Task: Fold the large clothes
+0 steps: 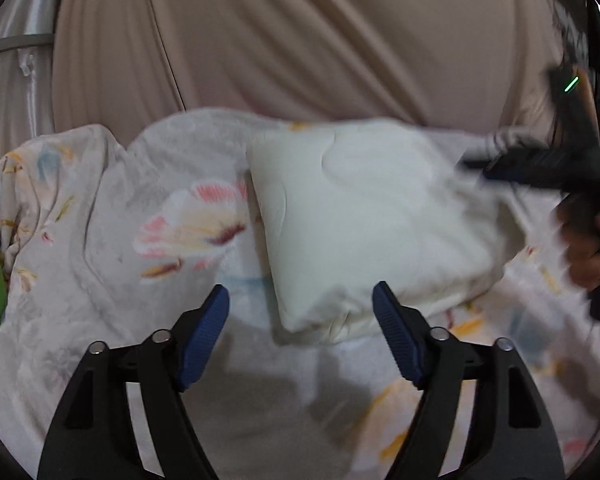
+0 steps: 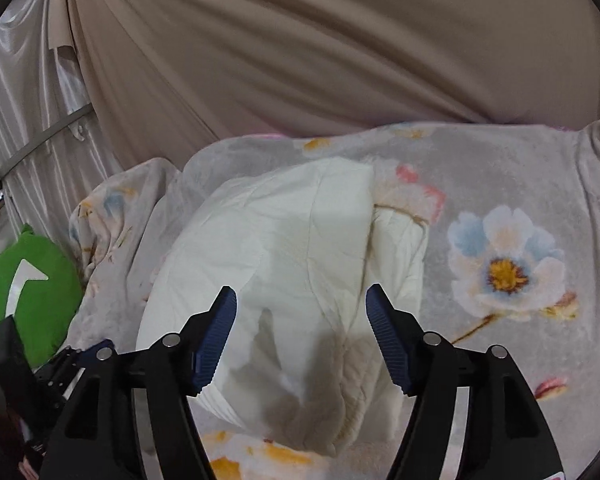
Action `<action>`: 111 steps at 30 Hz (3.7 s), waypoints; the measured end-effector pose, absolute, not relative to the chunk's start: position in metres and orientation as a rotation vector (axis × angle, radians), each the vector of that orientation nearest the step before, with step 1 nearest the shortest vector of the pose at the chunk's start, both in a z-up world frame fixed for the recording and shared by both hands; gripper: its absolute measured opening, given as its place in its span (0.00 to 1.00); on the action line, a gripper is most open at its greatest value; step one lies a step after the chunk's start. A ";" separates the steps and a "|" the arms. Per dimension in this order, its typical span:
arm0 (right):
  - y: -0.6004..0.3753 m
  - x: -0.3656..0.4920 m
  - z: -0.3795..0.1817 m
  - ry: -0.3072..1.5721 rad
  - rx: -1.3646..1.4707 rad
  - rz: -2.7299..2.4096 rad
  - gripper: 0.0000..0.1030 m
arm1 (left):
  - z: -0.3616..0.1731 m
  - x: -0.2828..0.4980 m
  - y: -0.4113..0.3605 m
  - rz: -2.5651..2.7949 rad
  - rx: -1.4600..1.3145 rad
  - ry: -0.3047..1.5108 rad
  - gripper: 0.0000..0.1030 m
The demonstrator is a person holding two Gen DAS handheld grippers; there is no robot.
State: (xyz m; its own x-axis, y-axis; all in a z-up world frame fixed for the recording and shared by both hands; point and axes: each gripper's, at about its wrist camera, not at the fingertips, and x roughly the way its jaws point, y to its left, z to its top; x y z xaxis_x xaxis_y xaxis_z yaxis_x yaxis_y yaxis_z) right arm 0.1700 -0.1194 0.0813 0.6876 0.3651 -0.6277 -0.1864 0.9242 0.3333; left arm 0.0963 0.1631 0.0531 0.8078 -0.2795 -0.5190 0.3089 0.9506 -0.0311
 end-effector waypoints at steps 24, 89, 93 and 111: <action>-0.106 0.134 0.052 0.709 0.011 0.146 0.02 | 0.028 0.151 0.126 -0.233 0.093 0.645 0.73; -0.163 0.098 0.041 0.762 0.269 0.261 0.11 | -0.004 0.166 0.104 -0.280 0.176 0.795 0.35; -0.167 0.121 0.011 0.866 0.264 0.226 0.11 | -0.018 0.173 0.100 -0.280 0.190 0.801 0.38; -0.118 0.007 0.001 0.801 0.046 0.076 0.32 | -0.003 0.060 0.077 -0.262 0.151 0.650 0.83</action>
